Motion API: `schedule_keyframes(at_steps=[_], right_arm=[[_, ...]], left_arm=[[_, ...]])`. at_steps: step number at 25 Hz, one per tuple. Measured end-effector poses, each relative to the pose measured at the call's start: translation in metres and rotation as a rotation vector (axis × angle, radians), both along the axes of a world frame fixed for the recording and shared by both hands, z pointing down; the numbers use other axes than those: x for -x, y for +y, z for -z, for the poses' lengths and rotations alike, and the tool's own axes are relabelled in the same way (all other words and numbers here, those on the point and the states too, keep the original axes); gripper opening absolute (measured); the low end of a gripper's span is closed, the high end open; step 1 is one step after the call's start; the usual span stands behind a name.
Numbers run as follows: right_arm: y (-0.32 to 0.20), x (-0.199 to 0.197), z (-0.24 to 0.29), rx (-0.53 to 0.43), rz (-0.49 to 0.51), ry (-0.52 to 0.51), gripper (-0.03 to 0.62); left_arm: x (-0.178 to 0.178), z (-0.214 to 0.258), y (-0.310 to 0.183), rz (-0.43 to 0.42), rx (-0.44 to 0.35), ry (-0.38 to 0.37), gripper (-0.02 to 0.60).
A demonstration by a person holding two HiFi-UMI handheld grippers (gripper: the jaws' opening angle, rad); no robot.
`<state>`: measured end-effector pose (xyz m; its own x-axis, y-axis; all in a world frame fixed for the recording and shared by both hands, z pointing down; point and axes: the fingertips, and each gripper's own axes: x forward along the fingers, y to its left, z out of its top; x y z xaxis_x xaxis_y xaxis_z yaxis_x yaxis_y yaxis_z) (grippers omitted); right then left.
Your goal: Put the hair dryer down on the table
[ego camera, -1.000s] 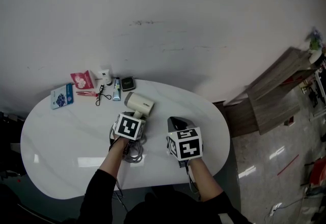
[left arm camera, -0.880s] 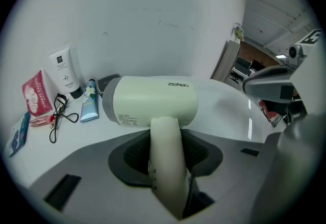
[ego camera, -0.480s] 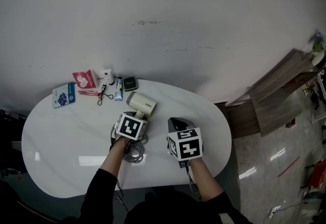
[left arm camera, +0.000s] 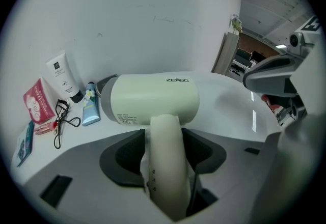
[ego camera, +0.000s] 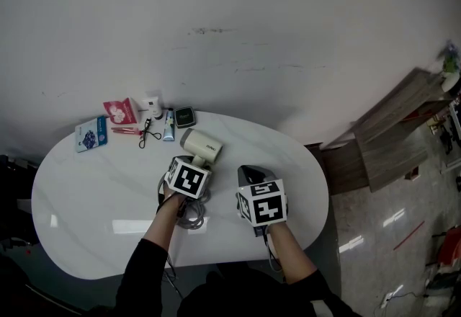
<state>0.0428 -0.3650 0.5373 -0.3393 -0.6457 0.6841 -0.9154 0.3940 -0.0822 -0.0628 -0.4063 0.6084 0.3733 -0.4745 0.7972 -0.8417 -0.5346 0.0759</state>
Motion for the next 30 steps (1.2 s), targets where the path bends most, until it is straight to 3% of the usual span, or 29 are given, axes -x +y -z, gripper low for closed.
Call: schedule_keyframes(at_steps=[5, 16, 20, 25, 30], right_arm=[[0.002, 0.007, 0.000, 0.000, 0.014, 0.001, 0.002], [0.011, 0.008, 0.005, -0.011, 0.019, 0.022, 0.002], [0.014, 0.009, 0.011, -0.025, 0.012, 0.018, 0.002], [0.018, 0.017, 0.022, -0.055, 0.020, 0.013, 0.002], [0.028, 0.025, 0.031, -0.079, 0.028, 0.011, 0.002]], left_arm=[[0.005, 0.014, -0.004, 0.032, -0.039, 0.049, 0.227], [0.012, 0.086, 0.001, -0.002, -0.227, 0.179, 0.224], [0.020, 0.114, 0.007, 0.004, -0.312, 0.203, 0.173], [0.033, 0.139, 0.019, 0.089, -0.372, 0.275, 0.053], [0.052, 0.154, 0.041, 0.185, -0.403, 0.379, 0.011]])
